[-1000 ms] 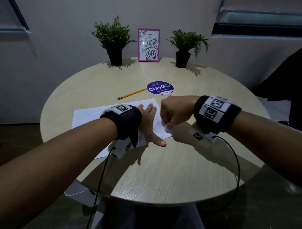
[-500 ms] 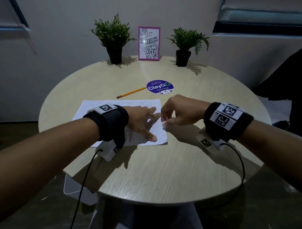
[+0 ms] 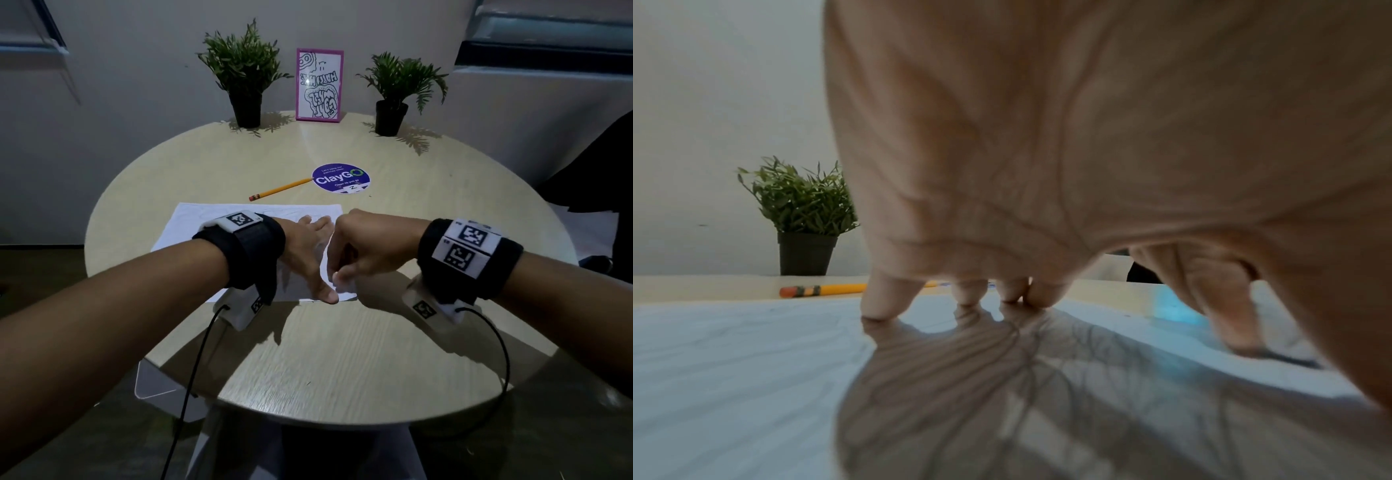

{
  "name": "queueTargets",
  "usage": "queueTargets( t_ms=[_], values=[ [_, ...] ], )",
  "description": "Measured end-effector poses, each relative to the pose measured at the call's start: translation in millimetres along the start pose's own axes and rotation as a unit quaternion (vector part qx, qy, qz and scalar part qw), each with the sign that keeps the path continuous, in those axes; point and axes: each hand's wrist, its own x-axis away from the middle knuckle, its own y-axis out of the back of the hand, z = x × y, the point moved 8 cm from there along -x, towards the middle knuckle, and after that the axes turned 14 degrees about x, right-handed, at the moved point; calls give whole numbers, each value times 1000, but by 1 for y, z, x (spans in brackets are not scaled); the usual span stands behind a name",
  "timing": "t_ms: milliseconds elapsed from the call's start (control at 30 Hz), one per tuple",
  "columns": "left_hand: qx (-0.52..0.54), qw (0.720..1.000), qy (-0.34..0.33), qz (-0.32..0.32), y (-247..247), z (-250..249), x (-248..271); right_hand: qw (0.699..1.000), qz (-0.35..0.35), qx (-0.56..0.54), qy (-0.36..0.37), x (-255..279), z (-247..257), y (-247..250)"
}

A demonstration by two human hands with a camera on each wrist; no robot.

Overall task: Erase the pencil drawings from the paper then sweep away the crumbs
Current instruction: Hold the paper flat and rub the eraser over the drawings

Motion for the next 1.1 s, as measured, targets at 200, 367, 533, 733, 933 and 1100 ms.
queueTargets(
  t_ms=[200, 367, 533, 733, 933, 1100],
  values=[
    [-1, 1000, 19, -1, 2, 5, -8, 993, -82, 11, -87, -15, -35, 16],
    [-28, 999, 16, -10, 4, 1, -4, 1000, -11, 5, -11, -2, -3, 0],
    [-8, 1000, 29, -5, 6, -5, 7, 997, -56, 19, -41, -15, -15, 11],
    [-11, 999, 40, -5, 4, 6, -2, 999, -3, 9, -31, -5, -16, -1],
    [-11, 999, 33, 6, 3, -1, 5, 995, -67, -36, -70, -19, -28, 10],
    [-25, 999, 45, 3, 4, 0, 7, 994, 9, -76, -75, -17, -30, 4]
  ],
)
